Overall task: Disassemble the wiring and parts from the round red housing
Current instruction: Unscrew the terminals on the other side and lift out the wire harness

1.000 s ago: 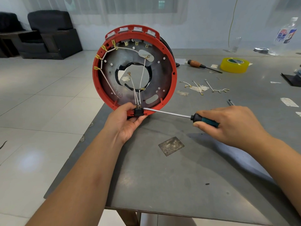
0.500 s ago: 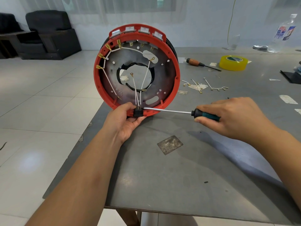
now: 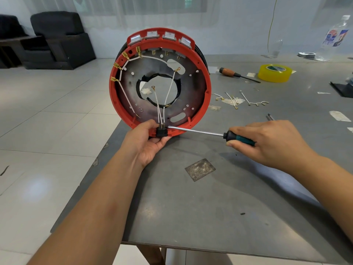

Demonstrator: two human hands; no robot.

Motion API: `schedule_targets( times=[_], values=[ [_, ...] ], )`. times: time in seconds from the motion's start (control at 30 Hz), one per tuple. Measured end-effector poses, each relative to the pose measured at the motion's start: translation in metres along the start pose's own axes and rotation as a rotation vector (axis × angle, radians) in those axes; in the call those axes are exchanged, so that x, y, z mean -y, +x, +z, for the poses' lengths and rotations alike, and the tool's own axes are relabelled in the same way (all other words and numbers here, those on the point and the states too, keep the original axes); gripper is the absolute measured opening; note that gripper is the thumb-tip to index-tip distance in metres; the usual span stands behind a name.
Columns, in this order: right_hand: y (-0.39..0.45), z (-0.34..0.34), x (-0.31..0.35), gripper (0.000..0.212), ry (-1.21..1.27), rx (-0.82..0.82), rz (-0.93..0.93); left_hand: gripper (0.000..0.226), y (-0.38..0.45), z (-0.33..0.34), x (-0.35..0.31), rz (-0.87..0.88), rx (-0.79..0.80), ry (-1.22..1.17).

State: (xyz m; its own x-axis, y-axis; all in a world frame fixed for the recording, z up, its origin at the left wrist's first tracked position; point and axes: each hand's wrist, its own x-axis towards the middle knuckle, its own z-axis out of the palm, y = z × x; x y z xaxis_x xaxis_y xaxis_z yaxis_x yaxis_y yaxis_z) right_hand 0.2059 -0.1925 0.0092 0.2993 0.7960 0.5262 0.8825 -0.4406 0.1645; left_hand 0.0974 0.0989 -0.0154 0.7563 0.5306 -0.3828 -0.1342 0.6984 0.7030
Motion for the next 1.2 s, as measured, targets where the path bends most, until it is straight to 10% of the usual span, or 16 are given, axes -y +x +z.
schedule_targets(
  times=[1.2],
  values=[
    [-0.005, -0.002, 0.005, 0.05, 0.001, -0.034, 0.061, 0.016, -0.002, -0.003, 0.0, 0.005, 0.048, 0.015]
  ],
)
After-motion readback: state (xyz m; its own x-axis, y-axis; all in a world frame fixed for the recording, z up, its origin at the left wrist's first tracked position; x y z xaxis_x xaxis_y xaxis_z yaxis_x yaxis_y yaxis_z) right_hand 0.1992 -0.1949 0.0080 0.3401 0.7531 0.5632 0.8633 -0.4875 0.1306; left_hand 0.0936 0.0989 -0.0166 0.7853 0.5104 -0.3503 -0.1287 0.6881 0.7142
